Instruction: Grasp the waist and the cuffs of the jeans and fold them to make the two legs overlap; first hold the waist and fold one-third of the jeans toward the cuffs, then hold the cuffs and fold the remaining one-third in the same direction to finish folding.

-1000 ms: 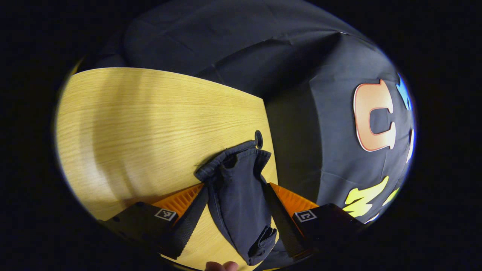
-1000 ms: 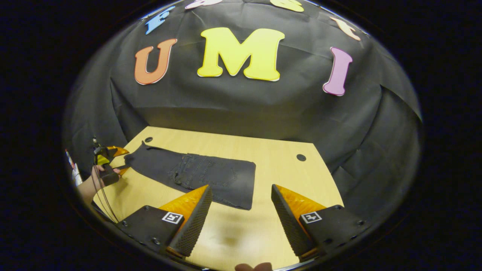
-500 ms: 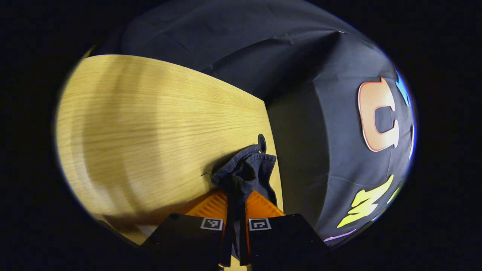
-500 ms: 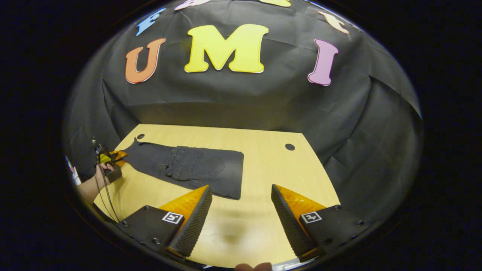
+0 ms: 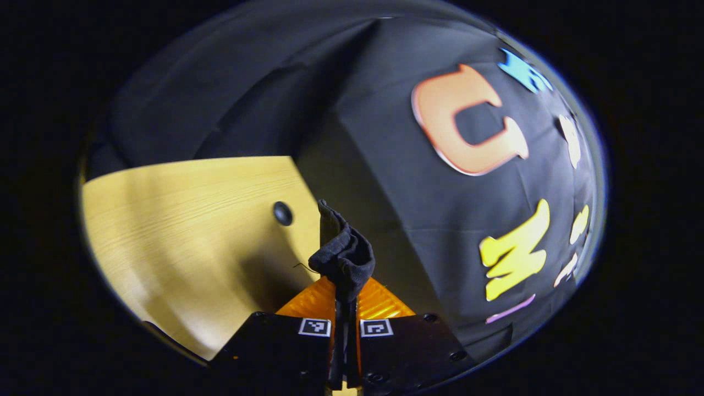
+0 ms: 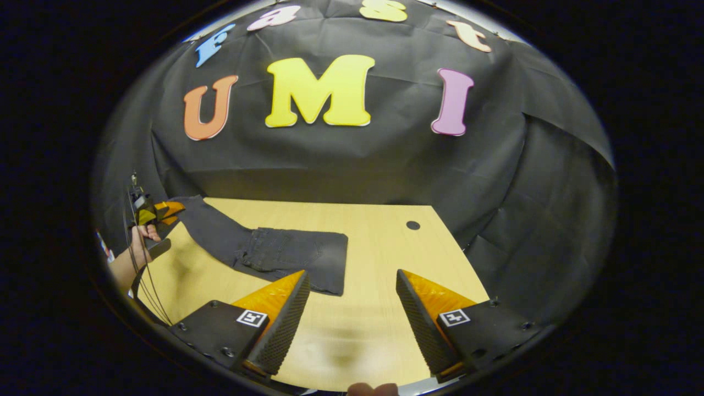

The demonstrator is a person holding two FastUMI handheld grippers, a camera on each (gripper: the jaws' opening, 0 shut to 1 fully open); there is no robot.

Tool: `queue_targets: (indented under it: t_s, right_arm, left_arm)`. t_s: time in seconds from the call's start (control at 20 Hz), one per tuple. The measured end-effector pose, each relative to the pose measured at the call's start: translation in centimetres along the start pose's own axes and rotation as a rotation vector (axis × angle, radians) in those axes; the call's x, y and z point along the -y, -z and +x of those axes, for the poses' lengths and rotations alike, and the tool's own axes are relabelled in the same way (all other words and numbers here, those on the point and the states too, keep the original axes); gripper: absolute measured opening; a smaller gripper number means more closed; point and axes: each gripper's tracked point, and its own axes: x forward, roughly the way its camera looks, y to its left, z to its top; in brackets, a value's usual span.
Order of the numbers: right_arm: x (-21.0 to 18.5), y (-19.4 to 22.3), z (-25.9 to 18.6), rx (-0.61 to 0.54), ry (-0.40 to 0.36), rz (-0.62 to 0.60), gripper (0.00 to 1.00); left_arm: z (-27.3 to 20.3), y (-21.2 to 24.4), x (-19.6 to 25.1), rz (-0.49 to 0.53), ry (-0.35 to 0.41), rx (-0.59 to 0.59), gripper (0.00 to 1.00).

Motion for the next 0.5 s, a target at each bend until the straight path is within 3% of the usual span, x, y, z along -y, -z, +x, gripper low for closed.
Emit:
queue_targets:
  t_s: [0.2, 0.5]
  right_arm:
    - [1.7, 0.4, -1.3, 0.027, 0.041, 0.061, 0.96]
    - [5.6, 1.4, -3.9, 0.055, 0.158, 0.143, 0.97]
  left_arm:
    - [0.0, 3.7, 9.1, 0.190, 0.073, -0.017, 0.06]
    - [0.2, 16.8, 18.5, 0.484, 0.181, -0.118, 0.06]
